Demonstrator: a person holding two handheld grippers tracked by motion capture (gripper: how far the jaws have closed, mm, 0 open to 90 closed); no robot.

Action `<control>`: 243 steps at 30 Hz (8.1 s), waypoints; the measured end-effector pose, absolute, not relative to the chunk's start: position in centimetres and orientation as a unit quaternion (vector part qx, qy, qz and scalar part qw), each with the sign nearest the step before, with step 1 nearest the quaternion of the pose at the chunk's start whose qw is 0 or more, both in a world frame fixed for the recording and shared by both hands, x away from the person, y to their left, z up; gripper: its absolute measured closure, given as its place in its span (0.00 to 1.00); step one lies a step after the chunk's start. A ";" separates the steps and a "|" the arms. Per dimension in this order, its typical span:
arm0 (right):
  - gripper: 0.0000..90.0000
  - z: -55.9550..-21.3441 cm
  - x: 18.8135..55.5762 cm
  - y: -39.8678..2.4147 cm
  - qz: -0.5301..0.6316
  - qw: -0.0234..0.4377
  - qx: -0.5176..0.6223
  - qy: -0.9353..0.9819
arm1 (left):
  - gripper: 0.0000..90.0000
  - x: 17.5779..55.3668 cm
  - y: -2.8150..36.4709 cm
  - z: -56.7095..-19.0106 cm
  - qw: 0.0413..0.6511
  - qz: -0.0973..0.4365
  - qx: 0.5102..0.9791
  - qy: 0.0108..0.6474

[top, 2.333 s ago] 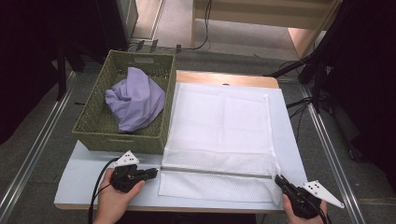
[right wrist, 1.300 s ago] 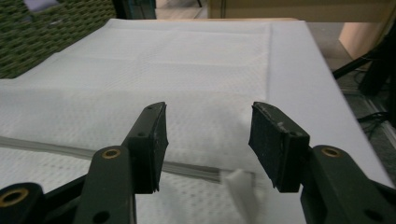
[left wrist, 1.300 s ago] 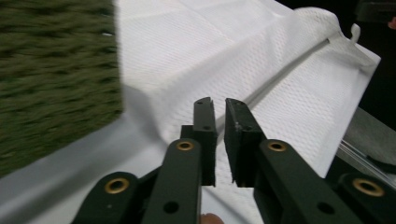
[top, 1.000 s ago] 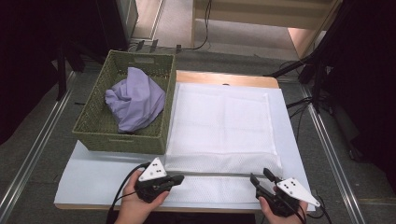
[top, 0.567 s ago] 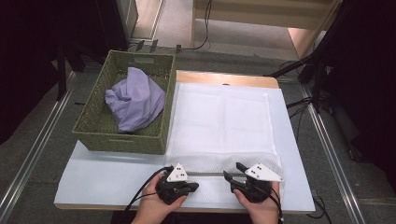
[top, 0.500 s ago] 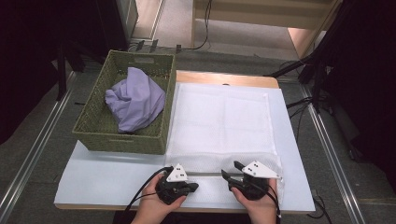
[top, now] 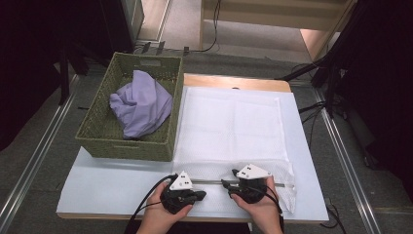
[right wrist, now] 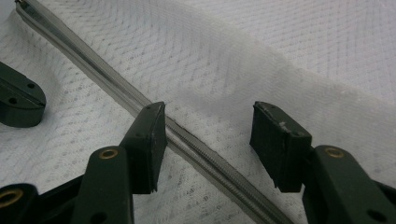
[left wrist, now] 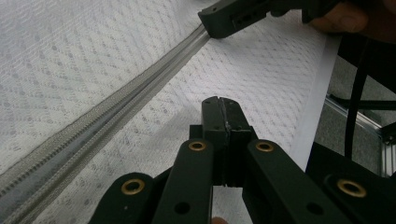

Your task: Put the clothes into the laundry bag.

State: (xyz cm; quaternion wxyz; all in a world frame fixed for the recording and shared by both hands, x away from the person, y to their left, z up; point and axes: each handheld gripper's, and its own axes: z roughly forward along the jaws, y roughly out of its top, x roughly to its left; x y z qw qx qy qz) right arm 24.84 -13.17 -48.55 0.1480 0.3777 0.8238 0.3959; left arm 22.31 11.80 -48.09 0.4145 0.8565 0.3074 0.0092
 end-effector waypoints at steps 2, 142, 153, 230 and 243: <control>0.54 -48.6 24.7 -13.2 0.396 0.151 0.373 0.825 | 1.00 22.3 11.8 -48.1 0.414 0.008 0.856 0.309; 1.00 -45.1 26.2 -16.3 0.487 0.204 0.431 0.732 | 0.01 26.0 15.1 -38.3 0.518 0.082 0.788 0.323; 1.00 -45.2 26.2 -16.4 0.487 0.202 0.432 0.732 | 0.00 27.4 16.1 -37.1 0.517 0.102 0.784 0.329; 1.00 -45.6 26.4 -16.8 0.485 0.198 0.433 0.733 | 0.00 47.1 28.1 -38.7 0.425 0.131 0.718 0.536; 1.00 -45.6 26.4 -16.8 0.484 0.198 0.434 0.734 | 0.00 49.3 28.7 -40.1 0.414 0.112 0.709 0.560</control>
